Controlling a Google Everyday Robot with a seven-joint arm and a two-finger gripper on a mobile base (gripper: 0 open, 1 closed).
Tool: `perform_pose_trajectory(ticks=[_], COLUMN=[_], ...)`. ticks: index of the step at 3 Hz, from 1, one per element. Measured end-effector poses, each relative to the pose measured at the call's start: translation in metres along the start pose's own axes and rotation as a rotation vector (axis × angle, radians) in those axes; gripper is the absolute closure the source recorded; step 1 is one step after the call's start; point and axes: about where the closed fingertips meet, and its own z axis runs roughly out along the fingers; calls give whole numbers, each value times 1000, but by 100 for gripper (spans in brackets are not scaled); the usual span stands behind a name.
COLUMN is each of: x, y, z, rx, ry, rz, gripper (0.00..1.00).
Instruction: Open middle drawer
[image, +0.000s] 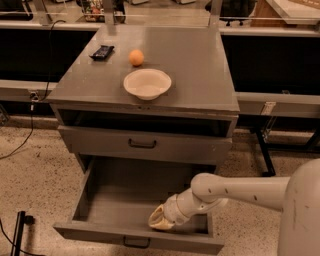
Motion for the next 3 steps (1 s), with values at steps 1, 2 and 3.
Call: perform_pose_trajectory(ticks=[1, 2, 3], x=[-10, -23, -28], y=[7, -8, -20], z=[-13, -31, -44], rx=[38, 109, 163], ry=[-24, -37, -90], rz=[-19, -82, -114], gripper=[100, 100, 100])
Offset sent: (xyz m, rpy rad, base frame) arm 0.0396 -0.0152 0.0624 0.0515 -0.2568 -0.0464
